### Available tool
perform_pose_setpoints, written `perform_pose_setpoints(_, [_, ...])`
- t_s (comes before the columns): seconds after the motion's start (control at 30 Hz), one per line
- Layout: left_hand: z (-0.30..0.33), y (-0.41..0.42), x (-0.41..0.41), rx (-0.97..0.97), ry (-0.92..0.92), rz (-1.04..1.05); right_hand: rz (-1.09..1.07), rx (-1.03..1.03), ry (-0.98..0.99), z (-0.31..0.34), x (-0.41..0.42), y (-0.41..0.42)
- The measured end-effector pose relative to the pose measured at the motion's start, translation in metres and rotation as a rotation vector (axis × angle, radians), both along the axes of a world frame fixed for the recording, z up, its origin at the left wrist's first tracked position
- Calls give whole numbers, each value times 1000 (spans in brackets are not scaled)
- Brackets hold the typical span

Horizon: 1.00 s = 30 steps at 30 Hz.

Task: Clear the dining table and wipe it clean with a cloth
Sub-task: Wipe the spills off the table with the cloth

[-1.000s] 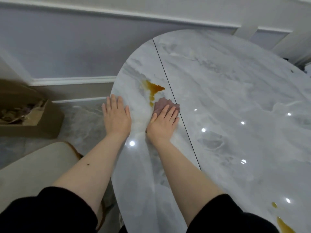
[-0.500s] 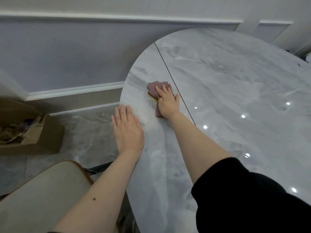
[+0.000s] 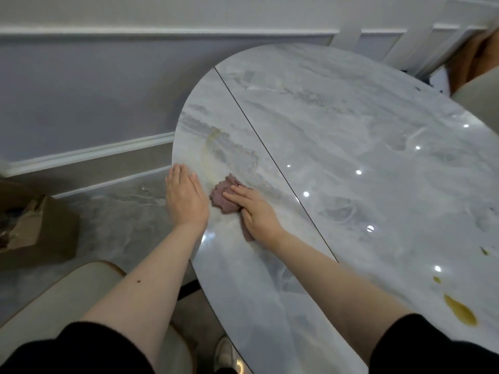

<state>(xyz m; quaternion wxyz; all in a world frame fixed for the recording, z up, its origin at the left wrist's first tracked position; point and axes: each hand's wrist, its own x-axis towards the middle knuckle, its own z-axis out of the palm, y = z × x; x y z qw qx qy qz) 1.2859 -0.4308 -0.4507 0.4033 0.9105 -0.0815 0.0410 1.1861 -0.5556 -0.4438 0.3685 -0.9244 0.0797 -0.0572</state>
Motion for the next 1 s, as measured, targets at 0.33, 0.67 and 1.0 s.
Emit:
perform_pose_setpoints(0.33, [-3, 7, 18, -60, 27, -12, -179, -412, 223, -1, -22, 10])
perform_pose_setpoints(0.67, [-9, 5, 22, -110, 27, 1, -172, -426, 302, -4, 142, -27])
perform_pose_setpoints(1.0, [-6, 4, 19, -108, 46, -8, 147, -373, 249, 9, 175, -24])
